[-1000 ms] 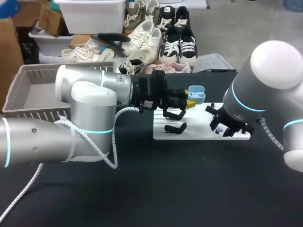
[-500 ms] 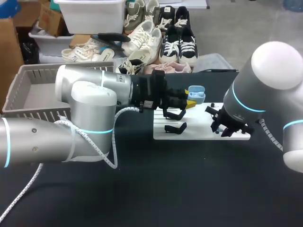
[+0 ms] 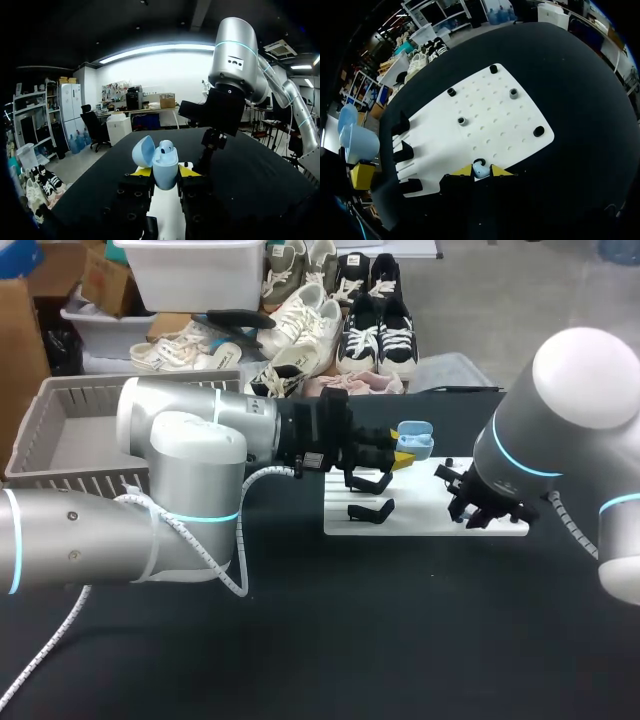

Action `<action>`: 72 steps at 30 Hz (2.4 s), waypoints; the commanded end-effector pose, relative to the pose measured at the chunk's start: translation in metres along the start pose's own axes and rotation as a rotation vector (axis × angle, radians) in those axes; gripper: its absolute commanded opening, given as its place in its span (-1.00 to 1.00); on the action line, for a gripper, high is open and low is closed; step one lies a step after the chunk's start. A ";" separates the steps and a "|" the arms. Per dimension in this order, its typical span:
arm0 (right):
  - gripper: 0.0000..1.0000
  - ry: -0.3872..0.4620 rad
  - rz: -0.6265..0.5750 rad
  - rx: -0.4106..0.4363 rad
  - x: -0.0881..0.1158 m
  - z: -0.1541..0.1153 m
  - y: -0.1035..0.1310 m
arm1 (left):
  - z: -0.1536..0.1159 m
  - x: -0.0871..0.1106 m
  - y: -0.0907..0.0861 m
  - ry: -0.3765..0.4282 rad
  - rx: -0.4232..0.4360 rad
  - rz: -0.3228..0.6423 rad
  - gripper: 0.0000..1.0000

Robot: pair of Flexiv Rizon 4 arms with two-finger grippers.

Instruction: Pick up each earbud case from the left stands, insert the matching earbuds, close the lid, and place the case in the box.

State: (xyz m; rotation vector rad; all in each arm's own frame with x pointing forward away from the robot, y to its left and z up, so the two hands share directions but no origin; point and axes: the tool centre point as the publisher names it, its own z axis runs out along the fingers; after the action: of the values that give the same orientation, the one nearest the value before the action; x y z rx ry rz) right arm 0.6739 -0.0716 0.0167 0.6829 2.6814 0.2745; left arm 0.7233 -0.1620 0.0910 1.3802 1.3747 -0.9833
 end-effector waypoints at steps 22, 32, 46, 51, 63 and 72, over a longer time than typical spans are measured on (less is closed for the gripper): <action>-1.00 -0.060 -0.176 0.052 0.006 -0.116 0.002 | 0.000 0.000 -0.001 -0.002 -0.006 0.001 -1.00; -1.00 -0.001 -0.491 0.078 -0.007 -0.157 0.032 | 0.000 0.000 -0.001 -0.002 -0.006 0.001 -1.00; -1.00 0.078 -0.808 0.061 -0.032 -0.166 0.065 | 0.000 0.000 -0.001 -0.002 -0.006 0.001 -1.00; -1.00 0.093 -0.889 0.040 -0.038 -0.161 0.071 | 0.000 0.000 -0.001 -0.002 -0.006 0.001 -1.00; -1.00 0.113 -0.976 -0.033 -0.045 -0.145 0.083 | 0.000 0.000 -0.001 -0.002 -0.006 0.001 -1.00; -1.00 0.061 -1.009 -0.130 -0.044 -0.137 0.095 | 0.000 0.000 -0.001 -0.002 -0.006 0.001 -1.00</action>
State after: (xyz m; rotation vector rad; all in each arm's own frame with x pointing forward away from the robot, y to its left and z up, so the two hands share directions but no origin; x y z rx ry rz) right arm 0.6990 -0.0222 0.1858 -0.7411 2.6700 0.1731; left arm 0.7233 -0.1621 0.0910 1.3802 1.3748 -0.9832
